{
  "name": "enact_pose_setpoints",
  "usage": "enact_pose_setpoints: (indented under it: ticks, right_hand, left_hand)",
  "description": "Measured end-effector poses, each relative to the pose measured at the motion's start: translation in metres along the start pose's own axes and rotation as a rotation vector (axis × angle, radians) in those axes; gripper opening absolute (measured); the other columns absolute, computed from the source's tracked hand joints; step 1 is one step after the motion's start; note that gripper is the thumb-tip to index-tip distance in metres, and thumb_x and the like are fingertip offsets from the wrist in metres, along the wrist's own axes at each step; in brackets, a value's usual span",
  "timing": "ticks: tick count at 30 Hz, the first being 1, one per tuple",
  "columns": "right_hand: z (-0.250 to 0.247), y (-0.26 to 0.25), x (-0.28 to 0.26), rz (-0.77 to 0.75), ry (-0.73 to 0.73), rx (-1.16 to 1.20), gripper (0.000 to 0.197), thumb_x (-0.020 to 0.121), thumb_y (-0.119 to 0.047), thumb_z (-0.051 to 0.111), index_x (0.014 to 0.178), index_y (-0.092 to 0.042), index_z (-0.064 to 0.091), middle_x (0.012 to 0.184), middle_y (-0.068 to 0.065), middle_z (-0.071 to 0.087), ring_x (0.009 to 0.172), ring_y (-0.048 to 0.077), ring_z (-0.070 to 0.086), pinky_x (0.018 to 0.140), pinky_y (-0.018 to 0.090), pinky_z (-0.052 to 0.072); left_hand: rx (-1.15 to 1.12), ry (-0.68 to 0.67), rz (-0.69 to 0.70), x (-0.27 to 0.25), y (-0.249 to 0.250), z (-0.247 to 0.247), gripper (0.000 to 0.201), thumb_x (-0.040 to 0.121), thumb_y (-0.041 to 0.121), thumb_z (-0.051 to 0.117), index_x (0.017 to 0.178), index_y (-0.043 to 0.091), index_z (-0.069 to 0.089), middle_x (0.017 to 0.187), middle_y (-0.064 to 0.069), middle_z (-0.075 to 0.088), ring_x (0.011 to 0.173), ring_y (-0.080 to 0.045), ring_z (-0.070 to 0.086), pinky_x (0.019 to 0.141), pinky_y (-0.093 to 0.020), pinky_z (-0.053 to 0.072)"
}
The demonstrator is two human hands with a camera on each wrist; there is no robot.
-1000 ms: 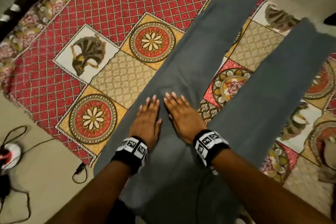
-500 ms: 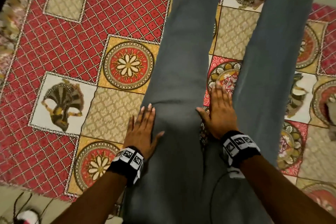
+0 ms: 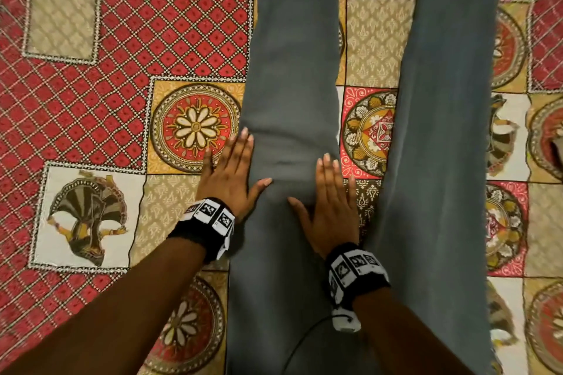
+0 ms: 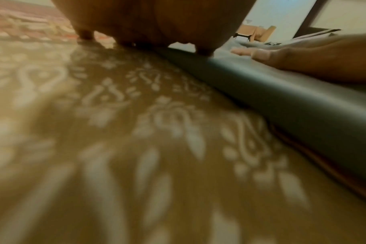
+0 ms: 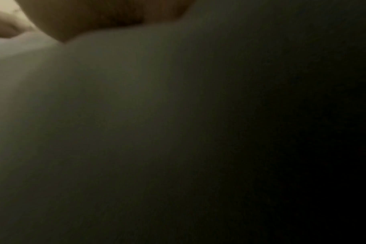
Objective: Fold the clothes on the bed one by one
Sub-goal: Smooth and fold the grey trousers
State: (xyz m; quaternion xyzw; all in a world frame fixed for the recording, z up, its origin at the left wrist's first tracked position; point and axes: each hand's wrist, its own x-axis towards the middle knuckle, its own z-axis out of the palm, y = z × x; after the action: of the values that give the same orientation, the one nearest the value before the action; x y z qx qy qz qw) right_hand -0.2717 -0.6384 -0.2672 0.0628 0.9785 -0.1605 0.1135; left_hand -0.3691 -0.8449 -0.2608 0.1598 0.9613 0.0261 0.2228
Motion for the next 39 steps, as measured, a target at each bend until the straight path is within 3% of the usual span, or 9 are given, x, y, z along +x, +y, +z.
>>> enact_pose_setpoints:
  ticks: [2, 6, 11, 14, 18, 23, 32, 36, 39]
  right_hand:
    - [-0.010, -0.008, 0.012, 0.001, -0.002, -0.017, 0.076, 0.104, -0.059, 0.028, 0.161, -0.009, 0.015, 0.169, 0.007, 0.007, 0.157, 0.023, -0.003, 0.127, 0.048, 0.003]
    - [-0.012, -0.028, 0.062, -0.366, -0.030, -0.113, 0.062, 0.100, -0.021, 0.051, 0.155, -0.003, 0.032, 0.163, 0.014, 0.030, 0.153, 0.031, 0.022, 0.126, 0.049, 0.013]
    - [-0.027, 0.011, 0.124, -0.479, -0.160, -0.170, 0.078, 0.102, -0.058, 0.033, 0.161, -0.009, 0.019, 0.168, 0.006, 0.017, 0.155, 0.023, 0.016, 0.126, 0.045, 0.016]
    - [-0.043, 0.036, 0.144, -0.326, -0.119, -0.210, 0.086, 0.099, -0.070, 0.018, 0.162, -0.013, 0.005, 0.170, 0.003, 0.002, 0.157, 0.020, -0.001, 0.127, 0.043, 0.005]
    - [-0.052, 0.024, 0.163, -0.128, -0.049, -0.170, 0.081, 0.102, -0.064, 0.015, 0.162, -0.010, 0.004, 0.170, 0.007, -0.001, 0.157, 0.026, -0.004, 0.127, 0.044, 0.001]
    - [-0.051, -0.014, 0.192, -0.413, -0.090, -0.216, 0.066, 0.108, -0.041, 0.026, 0.161, -0.005, 0.010, 0.169, 0.012, 0.007, 0.157, 0.027, 0.002, 0.127, 0.044, 0.004]
    - [-0.080, 0.031, 0.223, -0.149, -0.138, -0.162, 0.103, 0.091, -0.083, 0.016, 0.162, -0.011, -0.003, 0.170, 0.005, -0.007, 0.156, 0.024, -0.007, 0.127, 0.044, 0.001]
    - [-0.097, 0.007, 0.239, -0.326, -0.024, -0.228, 0.088, 0.100, -0.067, 0.026, 0.161, -0.006, 0.004, 0.169, 0.010, -0.001, 0.156, 0.027, -0.006, 0.127, 0.044, -0.001]
    - [-0.095, -0.010, 0.262, -0.482, -0.140, -0.336, 0.083, 0.104, -0.056, 0.033, 0.161, -0.005, 0.002, 0.169, 0.011, -0.001, 0.157, 0.026, -0.004, 0.127, 0.042, -0.001]
  left_hand:
    - [-0.031, -0.037, -0.017, 0.011, 0.003, -0.008, 0.080, 0.096, 0.068, 0.009, 0.158, 0.022, -0.010, 0.164, 0.008, -0.020, 0.153, -0.015, -0.013, 0.122, -0.055, 0.001]
    - [-0.059, -0.092, -0.053, 0.042, 0.011, -0.026, 0.069, 0.103, 0.050, 0.020, 0.157, 0.024, -0.015, 0.162, 0.011, -0.026, 0.152, -0.016, -0.017, 0.118, -0.065, 0.005]
    - [-0.050, -0.098, -0.034, 0.078, 0.010, -0.043, 0.065, 0.105, 0.044, 0.019, 0.156, 0.027, -0.017, 0.161, 0.013, -0.029, 0.151, -0.019, -0.020, 0.118, -0.065, 0.001]
    - [-0.035, -0.058, -0.027, 0.092, 0.000, -0.053, 0.065, 0.105, 0.044, 0.021, 0.157, 0.027, -0.014, 0.161, 0.014, -0.027, 0.152, -0.023, -0.017, 0.121, -0.059, 0.000]
    - [-0.072, -0.024, -0.090, 0.110, 0.001, -0.067, 0.068, 0.105, 0.043, 0.027, 0.158, 0.020, -0.008, 0.164, 0.007, -0.020, 0.151, -0.025, -0.019, 0.121, -0.054, -0.002]
    - [0.032, 0.060, 0.093, 0.132, 0.026, -0.087, 0.074, 0.099, 0.024, 0.037, 0.159, 0.012, -0.006, 0.165, -0.003, -0.018, 0.153, -0.025, -0.014, 0.124, -0.047, 0.001]
    - [0.006, -0.135, -0.057, 0.149, 0.002, -0.095, 0.084, 0.100, 0.053, 0.039, 0.157, 0.023, -0.014, 0.164, 0.010, -0.021, 0.153, -0.014, -0.010, 0.121, -0.056, 0.005]
    - [0.041, -0.132, -0.029, 0.160, 0.007, -0.110, 0.100, 0.094, 0.052, 0.056, 0.157, 0.019, -0.014, 0.164, 0.006, -0.024, 0.152, -0.022, -0.017, 0.123, -0.052, 0.002]
    - [0.099, -0.131, 0.061, 0.172, 0.012, -0.120, 0.112, 0.086, 0.048, 0.069, 0.158, 0.019, -0.012, 0.164, 0.005, -0.022, 0.152, -0.022, -0.018, 0.122, -0.050, -0.001]
